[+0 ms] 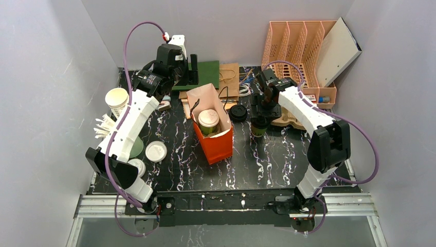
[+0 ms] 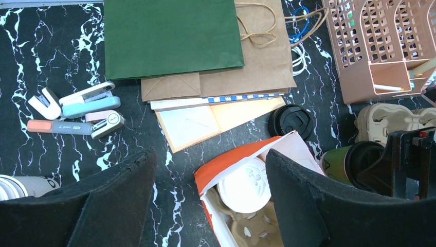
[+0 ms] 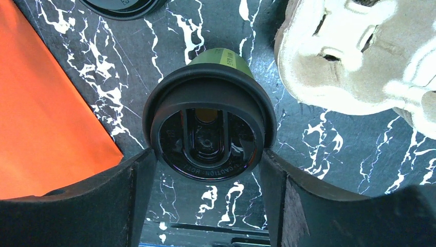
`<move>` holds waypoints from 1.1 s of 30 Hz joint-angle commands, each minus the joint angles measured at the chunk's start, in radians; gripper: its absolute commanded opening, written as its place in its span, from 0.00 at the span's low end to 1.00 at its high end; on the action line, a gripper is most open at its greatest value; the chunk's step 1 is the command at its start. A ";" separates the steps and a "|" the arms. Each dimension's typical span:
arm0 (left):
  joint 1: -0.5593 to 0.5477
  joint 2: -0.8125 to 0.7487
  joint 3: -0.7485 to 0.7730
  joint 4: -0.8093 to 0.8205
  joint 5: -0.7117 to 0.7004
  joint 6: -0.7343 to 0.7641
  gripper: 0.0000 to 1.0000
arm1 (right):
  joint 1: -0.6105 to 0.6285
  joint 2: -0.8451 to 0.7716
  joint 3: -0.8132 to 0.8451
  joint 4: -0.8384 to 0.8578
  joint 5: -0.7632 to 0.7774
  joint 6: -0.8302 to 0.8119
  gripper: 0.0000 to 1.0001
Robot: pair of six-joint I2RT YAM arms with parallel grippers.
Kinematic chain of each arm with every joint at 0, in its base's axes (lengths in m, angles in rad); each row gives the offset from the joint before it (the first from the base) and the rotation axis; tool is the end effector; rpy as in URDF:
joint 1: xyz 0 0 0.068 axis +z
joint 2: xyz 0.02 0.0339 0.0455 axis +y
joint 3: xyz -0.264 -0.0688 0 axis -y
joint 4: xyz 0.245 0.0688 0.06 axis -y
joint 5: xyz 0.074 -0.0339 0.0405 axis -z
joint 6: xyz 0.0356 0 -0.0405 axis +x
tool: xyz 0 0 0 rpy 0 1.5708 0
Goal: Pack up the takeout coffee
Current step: Pick up the coffee cup from the center of the board.
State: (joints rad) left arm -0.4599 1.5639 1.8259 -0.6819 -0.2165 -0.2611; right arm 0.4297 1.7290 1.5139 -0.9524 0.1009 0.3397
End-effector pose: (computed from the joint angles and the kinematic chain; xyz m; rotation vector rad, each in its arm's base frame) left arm 0.3068 -0.1434 0.4546 0.0577 1.9882 -0.2522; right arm 0.3258 0.1453 0.2799 -0.0946 2.7280 0.0817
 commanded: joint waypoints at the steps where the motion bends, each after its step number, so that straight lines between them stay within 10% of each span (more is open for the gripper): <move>1: 0.006 -0.011 0.015 -0.011 -0.001 0.011 0.75 | 0.020 0.080 -0.020 -0.036 0.071 -0.010 0.74; 15: 0.009 -0.015 0.002 -0.007 0.006 0.012 0.75 | 0.032 0.090 -0.089 -0.032 0.103 -0.010 0.69; 33: 0.012 0.012 0.010 0.034 0.136 0.098 0.76 | 0.056 -0.092 0.309 -0.176 0.086 -0.069 0.60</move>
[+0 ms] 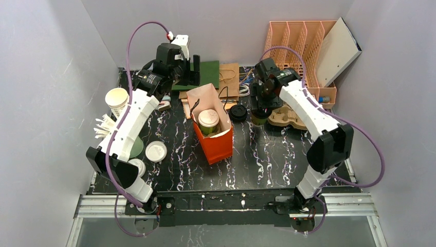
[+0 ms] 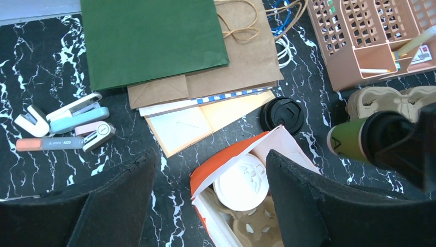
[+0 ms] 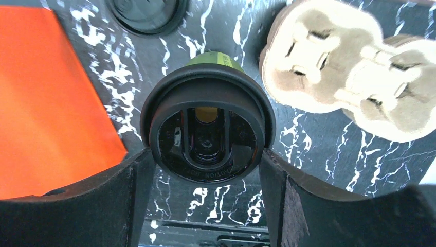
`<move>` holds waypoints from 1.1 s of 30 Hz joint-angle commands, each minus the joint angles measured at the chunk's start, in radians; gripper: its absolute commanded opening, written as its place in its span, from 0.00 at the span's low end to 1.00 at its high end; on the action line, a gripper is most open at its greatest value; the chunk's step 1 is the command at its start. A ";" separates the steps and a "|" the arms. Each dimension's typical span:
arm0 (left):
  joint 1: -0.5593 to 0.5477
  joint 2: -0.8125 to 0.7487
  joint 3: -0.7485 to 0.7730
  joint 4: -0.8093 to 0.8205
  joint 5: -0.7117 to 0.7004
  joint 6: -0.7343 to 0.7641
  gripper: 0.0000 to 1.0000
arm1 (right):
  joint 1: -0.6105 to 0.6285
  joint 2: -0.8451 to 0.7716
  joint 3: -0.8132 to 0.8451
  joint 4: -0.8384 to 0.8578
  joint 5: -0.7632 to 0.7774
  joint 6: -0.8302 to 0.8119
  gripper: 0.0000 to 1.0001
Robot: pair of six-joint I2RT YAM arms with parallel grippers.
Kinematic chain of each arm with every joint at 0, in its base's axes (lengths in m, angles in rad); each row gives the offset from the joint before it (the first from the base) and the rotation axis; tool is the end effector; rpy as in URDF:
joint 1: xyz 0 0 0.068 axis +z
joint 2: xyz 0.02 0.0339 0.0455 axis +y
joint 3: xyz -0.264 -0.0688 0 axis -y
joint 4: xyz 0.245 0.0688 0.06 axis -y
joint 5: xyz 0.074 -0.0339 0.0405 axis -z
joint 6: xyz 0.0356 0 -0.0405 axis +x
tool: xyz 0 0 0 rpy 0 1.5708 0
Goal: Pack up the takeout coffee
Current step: Pick up the coffee cup from the center of the board, then place the coffee cup on the cup tray.
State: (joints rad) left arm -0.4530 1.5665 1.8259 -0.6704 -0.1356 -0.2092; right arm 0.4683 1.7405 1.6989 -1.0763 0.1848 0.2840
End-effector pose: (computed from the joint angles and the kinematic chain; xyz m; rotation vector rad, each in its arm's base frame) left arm 0.3082 -0.1447 0.4547 0.1540 1.9838 -0.2956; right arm 0.3238 0.1565 0.3255 -0.1878 2.6482 -0.0041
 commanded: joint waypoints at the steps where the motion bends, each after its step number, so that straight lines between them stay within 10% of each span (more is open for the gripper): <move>1: 0.005 0.012 0.010 0.027 0.061 0.051 0.76 | 0.024 -0.108 0.153 -0.064 -0.003 -0.012 0.60; 18: 0.005 -0.030 -0.102 0.071 0.242 0.192 0.73 | 0.217 -0.170 0.639 -0.096 0.083 -0.093 0.54; 33: 0.005 0.010 -0.131 0.065 0.265 0.271 0.62 | 0.235 -0.265 0.617 0.098 -0.120 -0.123 0.48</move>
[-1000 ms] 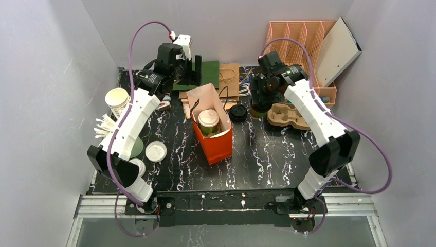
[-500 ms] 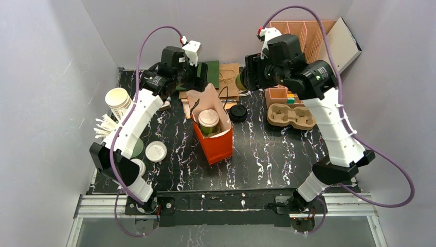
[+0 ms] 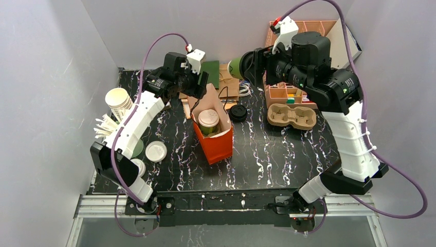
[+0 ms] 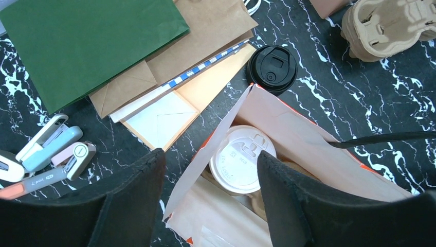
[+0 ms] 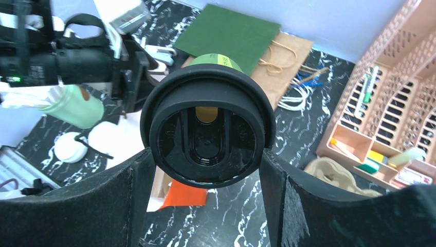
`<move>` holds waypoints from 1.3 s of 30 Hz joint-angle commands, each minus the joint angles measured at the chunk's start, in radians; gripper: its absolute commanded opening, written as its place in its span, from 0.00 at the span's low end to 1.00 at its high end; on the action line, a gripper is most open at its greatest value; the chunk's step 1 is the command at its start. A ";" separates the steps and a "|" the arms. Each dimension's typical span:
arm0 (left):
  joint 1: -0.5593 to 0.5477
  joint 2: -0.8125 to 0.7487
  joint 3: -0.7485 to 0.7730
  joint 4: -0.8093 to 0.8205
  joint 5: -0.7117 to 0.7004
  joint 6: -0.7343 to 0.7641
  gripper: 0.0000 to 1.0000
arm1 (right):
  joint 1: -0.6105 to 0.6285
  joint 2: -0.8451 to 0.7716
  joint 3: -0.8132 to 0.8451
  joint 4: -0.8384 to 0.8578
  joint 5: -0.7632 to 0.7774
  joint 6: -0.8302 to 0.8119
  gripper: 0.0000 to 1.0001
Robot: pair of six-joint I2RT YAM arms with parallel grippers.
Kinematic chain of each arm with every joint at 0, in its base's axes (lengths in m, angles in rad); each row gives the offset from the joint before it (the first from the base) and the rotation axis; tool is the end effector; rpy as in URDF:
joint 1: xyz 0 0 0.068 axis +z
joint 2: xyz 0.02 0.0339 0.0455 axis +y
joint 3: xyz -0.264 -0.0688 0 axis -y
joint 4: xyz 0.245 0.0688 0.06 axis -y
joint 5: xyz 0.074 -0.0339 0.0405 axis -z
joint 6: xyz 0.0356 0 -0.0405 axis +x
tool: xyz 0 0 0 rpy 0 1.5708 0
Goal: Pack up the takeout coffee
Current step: Place the coffee cup on the cup tray.
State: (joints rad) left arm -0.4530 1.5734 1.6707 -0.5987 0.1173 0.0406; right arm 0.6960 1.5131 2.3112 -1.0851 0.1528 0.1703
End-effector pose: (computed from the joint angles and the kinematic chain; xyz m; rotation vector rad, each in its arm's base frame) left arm 0.3170 -0.1589 0.4085 0.5807 2.0075 -0.3733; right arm 0.1858 0.1482 0.5635 -0.3839 1.8400 0.4584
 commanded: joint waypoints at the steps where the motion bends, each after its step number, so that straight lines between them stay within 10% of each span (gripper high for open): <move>1: 0.005 0.005 0.023 -0.009 0.012 0.021 0.60 | 0.009 -0.041 -0.001 0.120 -0.102 -0.002 0.48; 14: 0.005 0.013 0.024 -0.025 -0.059 -0.076 0.00 | 0.048 -0.067 -0.098 0.207 -0.260 0.054 0.44; 39: 0.005 -0.054 0.045 -0.146 -0.152 -0.320 0.00 | 0.298 -0.023 -0.135 -0.026 -0.004 0.047 0.41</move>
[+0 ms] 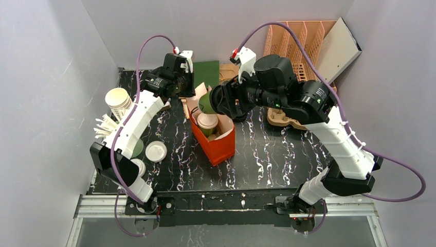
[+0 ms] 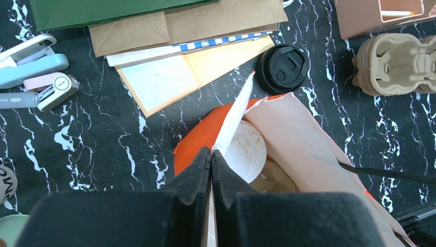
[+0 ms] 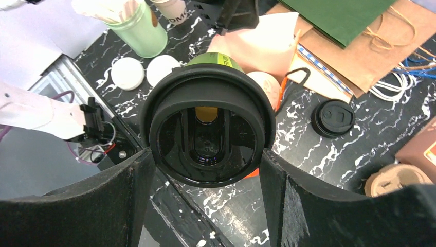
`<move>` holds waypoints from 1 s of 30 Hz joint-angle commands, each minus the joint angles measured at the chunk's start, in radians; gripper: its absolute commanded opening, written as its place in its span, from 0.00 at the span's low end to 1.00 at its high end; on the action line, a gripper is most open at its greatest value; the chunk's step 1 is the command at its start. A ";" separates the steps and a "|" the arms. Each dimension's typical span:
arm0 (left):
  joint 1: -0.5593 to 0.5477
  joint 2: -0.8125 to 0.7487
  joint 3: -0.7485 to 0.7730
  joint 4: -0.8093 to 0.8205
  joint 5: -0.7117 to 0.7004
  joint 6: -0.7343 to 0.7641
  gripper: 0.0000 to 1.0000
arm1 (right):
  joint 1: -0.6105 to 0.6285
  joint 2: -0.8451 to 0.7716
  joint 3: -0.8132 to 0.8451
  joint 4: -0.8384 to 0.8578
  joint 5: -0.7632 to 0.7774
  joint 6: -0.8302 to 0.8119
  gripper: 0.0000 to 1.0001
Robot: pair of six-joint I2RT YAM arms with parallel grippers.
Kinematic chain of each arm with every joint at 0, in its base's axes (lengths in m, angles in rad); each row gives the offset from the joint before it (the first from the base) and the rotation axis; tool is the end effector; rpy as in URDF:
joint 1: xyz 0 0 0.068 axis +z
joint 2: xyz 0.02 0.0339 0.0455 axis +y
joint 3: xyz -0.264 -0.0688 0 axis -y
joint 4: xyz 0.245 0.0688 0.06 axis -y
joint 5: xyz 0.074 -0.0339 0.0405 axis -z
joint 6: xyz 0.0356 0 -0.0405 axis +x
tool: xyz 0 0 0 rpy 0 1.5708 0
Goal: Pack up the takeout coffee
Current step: Place the coffee cup on the cup tray.
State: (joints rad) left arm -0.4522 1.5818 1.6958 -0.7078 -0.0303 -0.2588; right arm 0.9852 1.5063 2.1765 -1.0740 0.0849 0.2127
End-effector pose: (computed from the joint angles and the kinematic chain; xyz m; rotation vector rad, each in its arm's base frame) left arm 0.3156 -0.1521 0.4037 0.1938 2.1800 -0.3737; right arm 0.1453 0.2137 0.5331 -0.7152 1.9104 0.6874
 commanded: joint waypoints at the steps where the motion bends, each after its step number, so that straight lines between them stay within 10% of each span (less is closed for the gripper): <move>1: 0.004 -0.065 0.021 -0.037 0.000 -0.019 0.00 | 0.012 -0.015 -0.002 -0.046 0.064 0.009 0.41; 30: 0.004 -0.038 0.064 -0.061 0.011 -0.019 0.00 | 0.046 -0.111 -0.094 -0.089 0.063 0.017 0.41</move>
State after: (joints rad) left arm -0.4522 1.5654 1.7168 -0.7521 -0.0257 -0.2874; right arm 1.0283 1.3682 2.0819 -1.1538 0.1688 0.2317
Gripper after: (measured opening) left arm 0.007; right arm 0.772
